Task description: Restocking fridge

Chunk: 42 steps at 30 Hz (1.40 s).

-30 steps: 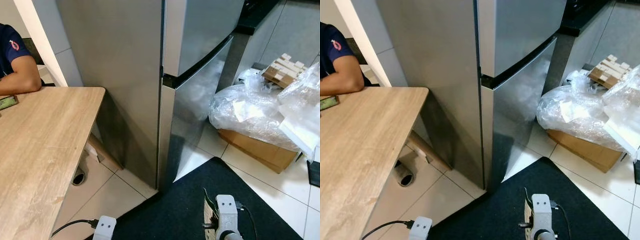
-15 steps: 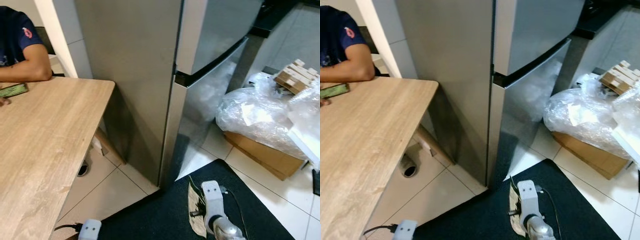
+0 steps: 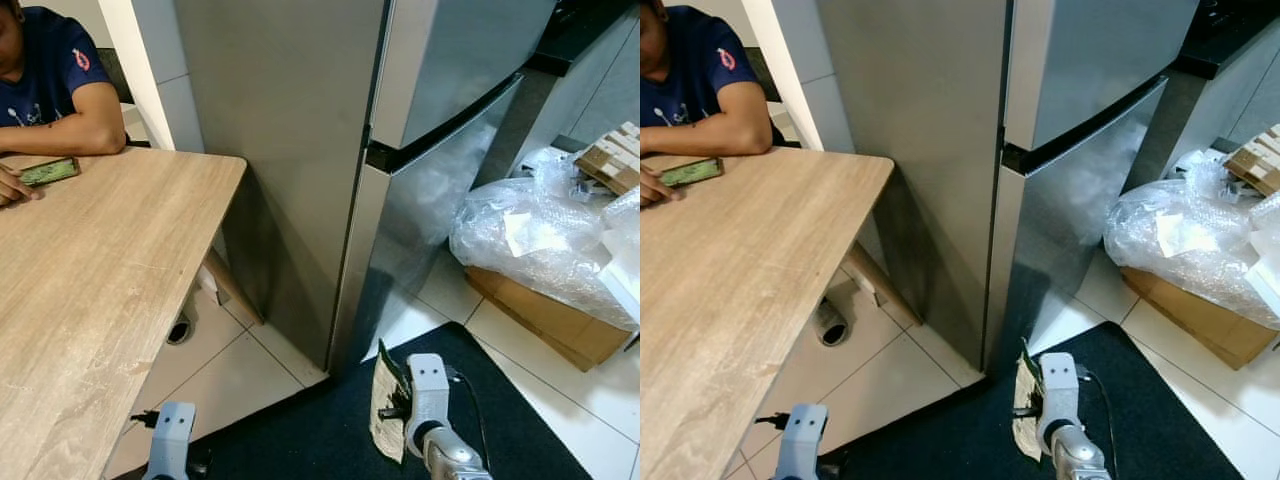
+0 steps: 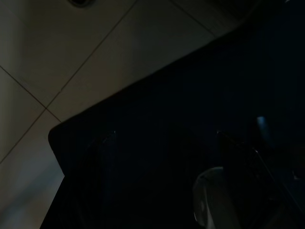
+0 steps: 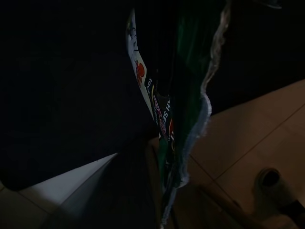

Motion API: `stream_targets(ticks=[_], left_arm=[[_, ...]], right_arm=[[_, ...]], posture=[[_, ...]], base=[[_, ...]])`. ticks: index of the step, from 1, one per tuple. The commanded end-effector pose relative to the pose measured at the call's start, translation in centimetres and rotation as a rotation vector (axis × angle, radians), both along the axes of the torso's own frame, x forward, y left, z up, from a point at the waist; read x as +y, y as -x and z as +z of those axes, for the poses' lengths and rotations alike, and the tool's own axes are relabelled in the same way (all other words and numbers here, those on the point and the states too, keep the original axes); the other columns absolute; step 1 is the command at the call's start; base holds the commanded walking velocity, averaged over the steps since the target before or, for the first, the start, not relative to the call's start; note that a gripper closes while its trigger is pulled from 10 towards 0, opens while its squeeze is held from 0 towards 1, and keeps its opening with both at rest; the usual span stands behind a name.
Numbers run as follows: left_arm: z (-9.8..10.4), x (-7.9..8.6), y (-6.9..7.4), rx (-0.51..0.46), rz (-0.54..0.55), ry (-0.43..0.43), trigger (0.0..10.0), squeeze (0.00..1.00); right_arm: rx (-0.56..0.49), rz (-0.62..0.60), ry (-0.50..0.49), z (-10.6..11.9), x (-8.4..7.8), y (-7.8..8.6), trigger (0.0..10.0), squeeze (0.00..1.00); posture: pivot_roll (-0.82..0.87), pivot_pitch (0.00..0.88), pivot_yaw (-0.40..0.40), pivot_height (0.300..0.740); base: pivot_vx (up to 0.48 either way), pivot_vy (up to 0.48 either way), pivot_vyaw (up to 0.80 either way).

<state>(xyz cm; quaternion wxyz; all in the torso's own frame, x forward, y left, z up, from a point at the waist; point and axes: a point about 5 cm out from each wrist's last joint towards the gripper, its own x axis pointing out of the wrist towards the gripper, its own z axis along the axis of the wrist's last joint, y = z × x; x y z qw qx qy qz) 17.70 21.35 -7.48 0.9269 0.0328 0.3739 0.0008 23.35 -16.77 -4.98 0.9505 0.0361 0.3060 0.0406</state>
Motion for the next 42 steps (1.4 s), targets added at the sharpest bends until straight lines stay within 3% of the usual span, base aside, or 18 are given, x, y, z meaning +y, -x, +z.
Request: stream_targets(ticks=[1, 8, 15, 30, 37, 42], left_arm=[[0.2, 0.9, 0.1, -0.005, 0.001, -0.010, 10.0, 0.00], [-0.2, 0.3, 0.6, 0.012, 0.030, 0.037, 10.0, 0.00], [-0.7, -1.1, 1.2, 0.025, 0.006, 0.054, 10.0, 0.00], [-0.5, -1.7, 0.8, -0.009, 0.023, 0.059, 10.0, 0.00], [-0.5, -2.4, 0.6, -0.020, -0.018, 0.055, 10.0, 0.00], [-0.5, -2.5, 0.5, -0.022, 0.035, 0.073, 10.0, 0.00]], right_arm=[[0.016, -0.054, -0.013, -0.4, -0.3, 0.7, 10.0, 0.00], [0.042, -0.080, -0.011, -1.3, -0.9, 2.3, 10.0, 0.00], [0.062, -0.088, 0.010, -1.5, -1.4, 2.8, 10.0, 0.00], [0.085, -0.042, 0.032, -1.7, -1.3, 2.8, 10.0, 0.00], [0.089, -0.033, 0.040, -1.7, -1.4, 2.9, 10.0, 0.00], [0.092, -0.031, 0.045, -1.8, -1.5, 3.0, 10.0, 0.00]], posture=[[0.03, 0.066, 0.028, 0.740], [0.00, 0.064, 0.034, 0.740], [-0.02, 0.065, 0.020, 0.740], [-0.04, 0.070, 0.005, 0.740], [-0.05, 0.070, 0.010, 0.740], [-0.05, 0.071, 0.010, 0.740]], base=[[0.000, 0.000, 0.00], [0.000, 0.000, 0.00], [0.000, 0.000, 0.00], [0.000, 0.000, 0.00], [0.000, -0.403, 0.00], [0.000, -0.288, 0.00]])
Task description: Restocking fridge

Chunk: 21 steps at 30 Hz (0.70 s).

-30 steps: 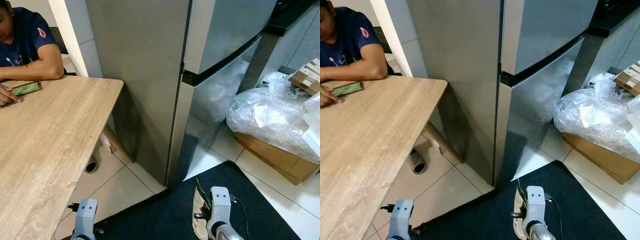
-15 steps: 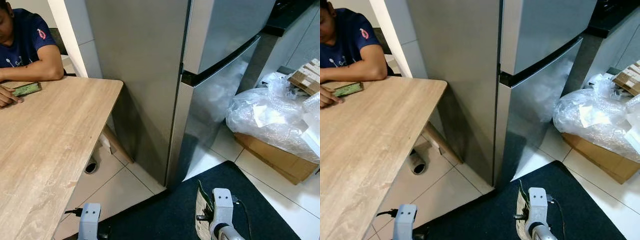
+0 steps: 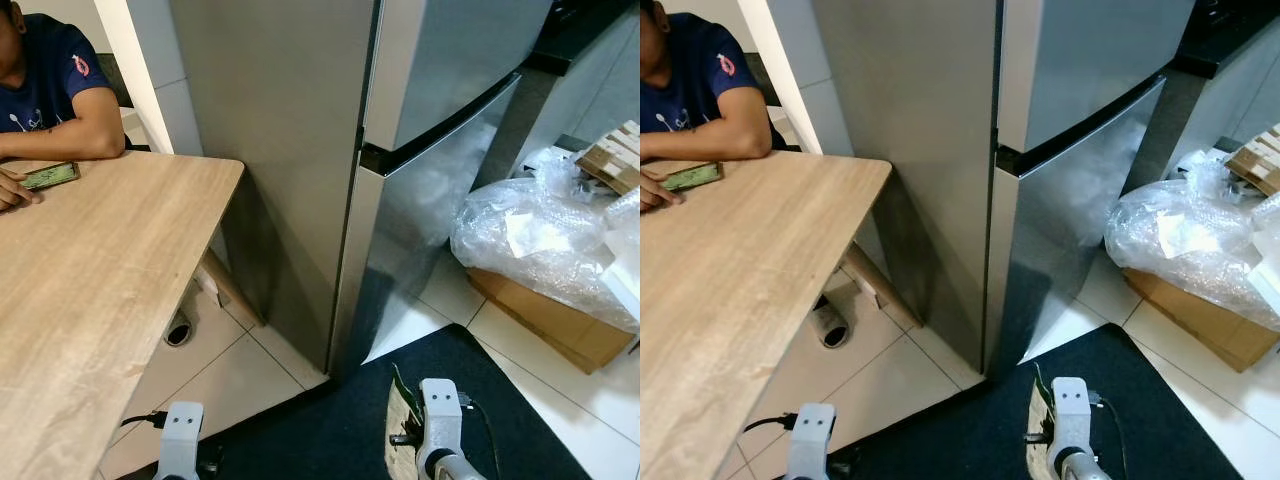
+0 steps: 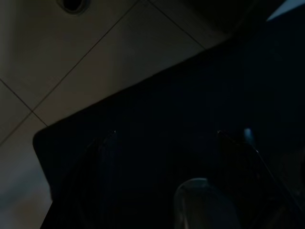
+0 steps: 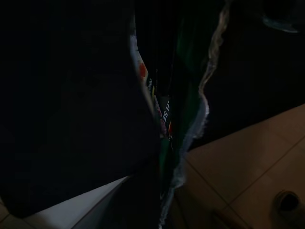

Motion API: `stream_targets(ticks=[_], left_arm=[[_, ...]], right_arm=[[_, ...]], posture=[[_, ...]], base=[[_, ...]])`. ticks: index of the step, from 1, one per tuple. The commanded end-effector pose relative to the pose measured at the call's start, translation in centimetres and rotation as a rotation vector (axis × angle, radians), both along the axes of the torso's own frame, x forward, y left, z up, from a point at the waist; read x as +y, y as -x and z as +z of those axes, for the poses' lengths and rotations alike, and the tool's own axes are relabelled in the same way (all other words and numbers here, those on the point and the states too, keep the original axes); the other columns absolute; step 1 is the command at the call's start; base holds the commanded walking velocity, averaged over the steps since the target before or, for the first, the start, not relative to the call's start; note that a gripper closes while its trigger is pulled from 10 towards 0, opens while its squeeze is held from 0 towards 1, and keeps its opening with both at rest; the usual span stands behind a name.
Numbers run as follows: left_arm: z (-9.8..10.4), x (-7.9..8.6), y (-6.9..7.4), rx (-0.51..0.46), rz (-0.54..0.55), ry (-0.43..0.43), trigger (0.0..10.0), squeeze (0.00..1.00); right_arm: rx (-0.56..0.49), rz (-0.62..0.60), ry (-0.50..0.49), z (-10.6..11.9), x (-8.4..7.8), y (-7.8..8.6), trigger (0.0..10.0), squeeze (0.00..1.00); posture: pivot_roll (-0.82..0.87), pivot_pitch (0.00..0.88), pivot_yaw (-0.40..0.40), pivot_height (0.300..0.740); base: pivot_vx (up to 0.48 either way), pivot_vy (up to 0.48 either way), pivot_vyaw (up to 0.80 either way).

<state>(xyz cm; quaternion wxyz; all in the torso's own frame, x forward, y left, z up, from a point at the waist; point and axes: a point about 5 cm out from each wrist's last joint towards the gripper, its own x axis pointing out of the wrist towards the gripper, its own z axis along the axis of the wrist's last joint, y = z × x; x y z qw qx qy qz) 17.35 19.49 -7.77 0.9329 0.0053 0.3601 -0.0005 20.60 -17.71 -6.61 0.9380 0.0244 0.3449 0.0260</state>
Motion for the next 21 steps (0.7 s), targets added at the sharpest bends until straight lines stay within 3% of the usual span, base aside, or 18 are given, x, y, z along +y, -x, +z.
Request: stream_targets(ticks=[1, 21], left_arm=[[-0.21, -0.68, 0.15, 0.010, 0.015, 0.019, 10.0, 0.00], [-0.04, -0.25, 0.03, 0.002, -0.012, -0.003, 10.0, 0.00]], right_arm=[[0.012, -0.013, 0.013, -0.15, -0.57, 0.35, 10.0, 0.00], [0.011, 0.015, 0.017, -0.15, -0.08, 0.27, 10.0, 0.00]], posture=[[-0.05, 0.071, 0.010, 0.740], [-0.05, 0.073, 0.011, 0.740]], base=[[0.000, 0.000, 0.00], [0.000, 0.000, 0.00]])
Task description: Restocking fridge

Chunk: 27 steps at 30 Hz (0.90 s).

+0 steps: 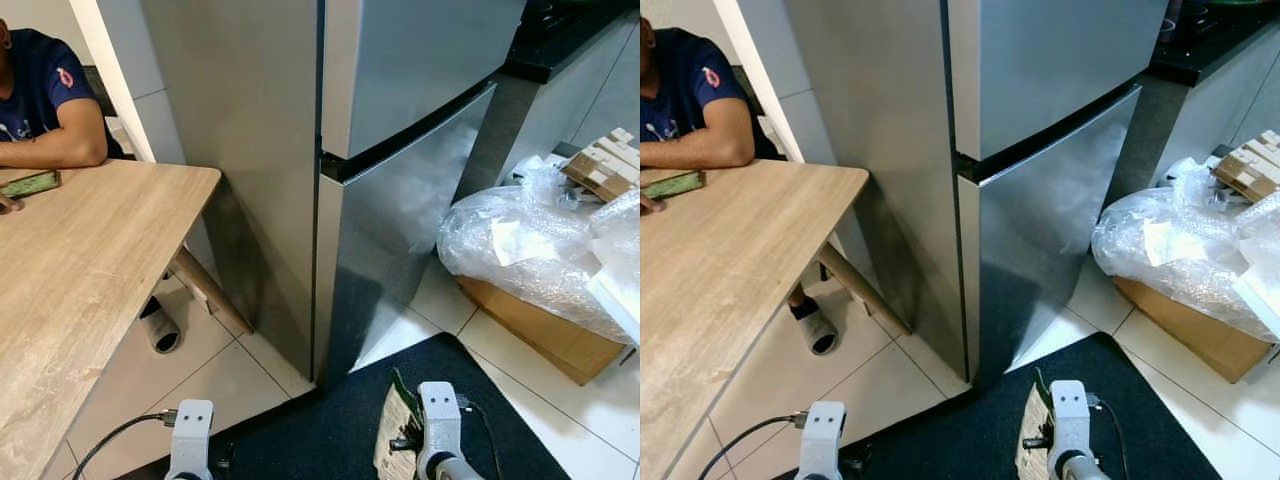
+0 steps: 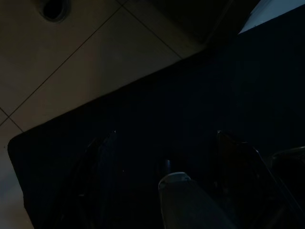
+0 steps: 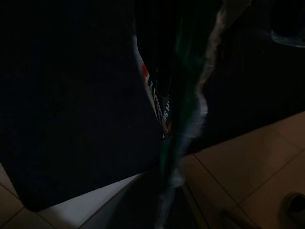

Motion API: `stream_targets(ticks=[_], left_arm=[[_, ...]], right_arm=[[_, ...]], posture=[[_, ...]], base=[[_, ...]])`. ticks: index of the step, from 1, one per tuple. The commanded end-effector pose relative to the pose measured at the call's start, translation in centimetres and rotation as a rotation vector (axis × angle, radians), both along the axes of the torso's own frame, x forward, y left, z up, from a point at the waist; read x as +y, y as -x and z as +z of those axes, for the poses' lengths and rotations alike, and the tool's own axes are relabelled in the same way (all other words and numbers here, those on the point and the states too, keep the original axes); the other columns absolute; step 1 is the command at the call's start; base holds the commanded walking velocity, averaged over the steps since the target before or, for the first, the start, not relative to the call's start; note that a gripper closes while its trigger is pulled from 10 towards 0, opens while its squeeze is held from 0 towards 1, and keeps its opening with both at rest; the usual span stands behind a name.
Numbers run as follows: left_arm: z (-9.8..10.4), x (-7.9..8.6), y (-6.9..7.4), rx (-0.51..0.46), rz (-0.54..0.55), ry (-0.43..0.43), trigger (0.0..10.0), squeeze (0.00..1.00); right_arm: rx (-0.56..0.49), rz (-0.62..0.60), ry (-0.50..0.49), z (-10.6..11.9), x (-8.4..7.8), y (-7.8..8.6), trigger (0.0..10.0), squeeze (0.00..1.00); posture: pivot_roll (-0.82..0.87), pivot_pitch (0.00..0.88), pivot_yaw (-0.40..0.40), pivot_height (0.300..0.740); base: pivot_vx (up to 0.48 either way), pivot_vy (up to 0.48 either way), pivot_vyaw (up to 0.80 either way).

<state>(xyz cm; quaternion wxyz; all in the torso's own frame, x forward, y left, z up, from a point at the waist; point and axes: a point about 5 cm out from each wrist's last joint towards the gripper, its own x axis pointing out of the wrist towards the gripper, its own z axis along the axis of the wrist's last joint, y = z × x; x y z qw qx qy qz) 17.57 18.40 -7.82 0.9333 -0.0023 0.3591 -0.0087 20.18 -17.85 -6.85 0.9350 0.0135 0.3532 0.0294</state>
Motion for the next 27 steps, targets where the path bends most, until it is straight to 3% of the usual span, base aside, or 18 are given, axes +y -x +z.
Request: stream_targets(ticks=[1, 9, 27], left_arm=[[0.01, 0.81, 0.26, 0.004, -0.006, -0.024, 10.0, 0.00], [-0.11, 0.54, 0.36, 0.012, 0.012, -0.004, 10.0, 0.00], [-0.12, 0.84, 0.41, 0.017, 0.016, -0.009, 10.0, 0.00]], right_arm=[[-0.005, 0.003, -0.001, 0.08, 0.06, -0.14, 10.0, 0.00], [-0.005, 0.004, 0.004, 0.05, 0.03, -0.07, 10.0, 0.00], [-0.002, 0.013, 0.007, 0.08, 0.12, -0.18, 10.0, 0.00]], posture=[[-0.05, 0.073, 0.011, 0.740], [-0.05, 0.073, 0.012, 0.740], [-0.04, 0.071, 0.008, 0.740]], base=[[0.000, -0.356, 0.00], [0.000, -0.404, 0.00], [0.000, 0.000, 0.00]])
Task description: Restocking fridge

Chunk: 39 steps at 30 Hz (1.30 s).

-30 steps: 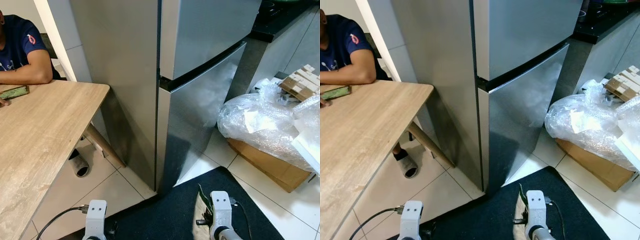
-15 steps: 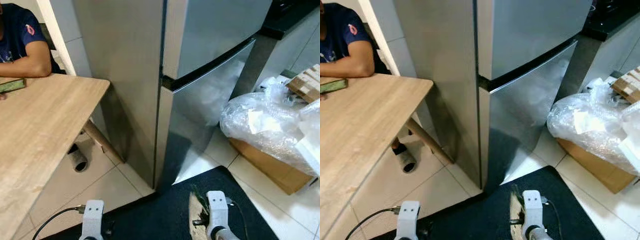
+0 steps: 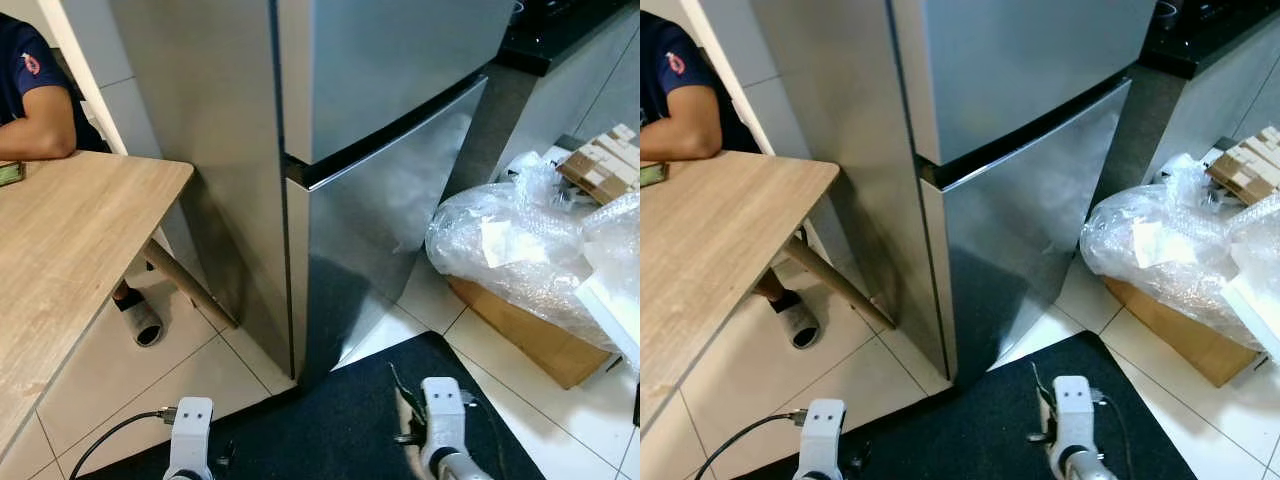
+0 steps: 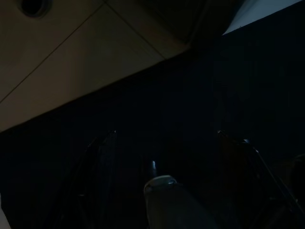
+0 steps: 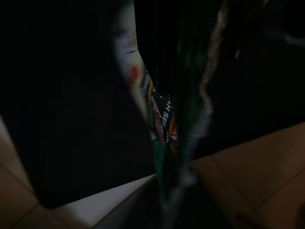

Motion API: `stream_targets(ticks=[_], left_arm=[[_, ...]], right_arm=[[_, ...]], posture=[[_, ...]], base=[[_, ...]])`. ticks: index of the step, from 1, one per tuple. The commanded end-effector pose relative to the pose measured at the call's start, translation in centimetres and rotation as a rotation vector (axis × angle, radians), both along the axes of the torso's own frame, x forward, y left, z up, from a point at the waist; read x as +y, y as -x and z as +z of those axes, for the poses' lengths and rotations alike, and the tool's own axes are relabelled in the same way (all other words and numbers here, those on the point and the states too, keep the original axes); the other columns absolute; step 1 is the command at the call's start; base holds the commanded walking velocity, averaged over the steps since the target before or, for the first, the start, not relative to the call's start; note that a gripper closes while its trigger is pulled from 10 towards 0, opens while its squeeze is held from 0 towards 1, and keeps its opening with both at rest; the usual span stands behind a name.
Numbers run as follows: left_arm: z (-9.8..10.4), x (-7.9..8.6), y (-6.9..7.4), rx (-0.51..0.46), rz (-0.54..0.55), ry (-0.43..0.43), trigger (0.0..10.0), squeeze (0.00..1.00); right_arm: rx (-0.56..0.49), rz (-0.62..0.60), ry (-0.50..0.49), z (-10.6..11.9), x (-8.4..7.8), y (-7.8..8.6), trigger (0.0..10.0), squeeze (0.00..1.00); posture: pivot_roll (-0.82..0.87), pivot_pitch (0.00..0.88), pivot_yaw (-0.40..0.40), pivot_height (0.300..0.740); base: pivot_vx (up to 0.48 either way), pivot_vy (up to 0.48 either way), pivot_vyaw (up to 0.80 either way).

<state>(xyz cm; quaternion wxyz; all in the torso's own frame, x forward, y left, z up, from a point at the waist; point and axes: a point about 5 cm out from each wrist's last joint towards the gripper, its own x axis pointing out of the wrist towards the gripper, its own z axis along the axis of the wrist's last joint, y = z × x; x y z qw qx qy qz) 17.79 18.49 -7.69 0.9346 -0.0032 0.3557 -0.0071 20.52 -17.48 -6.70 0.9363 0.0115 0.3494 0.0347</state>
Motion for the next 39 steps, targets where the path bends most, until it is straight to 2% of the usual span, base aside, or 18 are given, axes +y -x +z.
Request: stream_targets(ticks=[1, 22, 27, 38, 39], left_arm=[[-0.2, 0.7, 0.6, 0.023, 0.011, -0.011, 10.0, 0.00], [-0.2, -0.2, 0.4, 0.019, 0.005, 0.011, 10.0, 0.00], [-0.4, -0.7, 0.5, 0.027, 0.007, 0.019, 10.0, 0.00], [-0.8, -0.8, 1.2, 0.067, -0.003, -0.002, 10.0, 0.00], [-0.9, -0.5, 1.2, 0.076, 0.026, 0.002, 10.0, 0.00]], right_arm=[[0.007, 0.002, 0.008, -0.1, -0.2, 0.2, 10.0, 0.00], [0.011, 0.000, 0.014, -0.1, -0.4, 0.2, 10.0, 0.00], [0.018, 0.001, 0.020, -0.2, -0.6, 0.4, 10.0, 0.00], [0.005, -0.007, 0.015, -0.1, -0.4, 0.2, 10.0, 0.00], [0.025, 0.007, 0.023, -0.3, -0.2, 0.5, 10.0, 0.00]], posture=[[-0.04, 0.071, 0.008, 0.740], [-0.05, 0.070, 0.003, 0.740], [-0.06, 0.061, -0.006, 0.740], [-0.05, 0.048, 0.004, 0.740], [-0.06, 0.060, 0.008, 0.740]], base=[[0.000, 0.000, 0.00], [0.000, 0.000, 0.00], [0.000, 0.000, 0.00], [0.000, 0.000, 0.00], [0.000, 0.000, 0.00]])
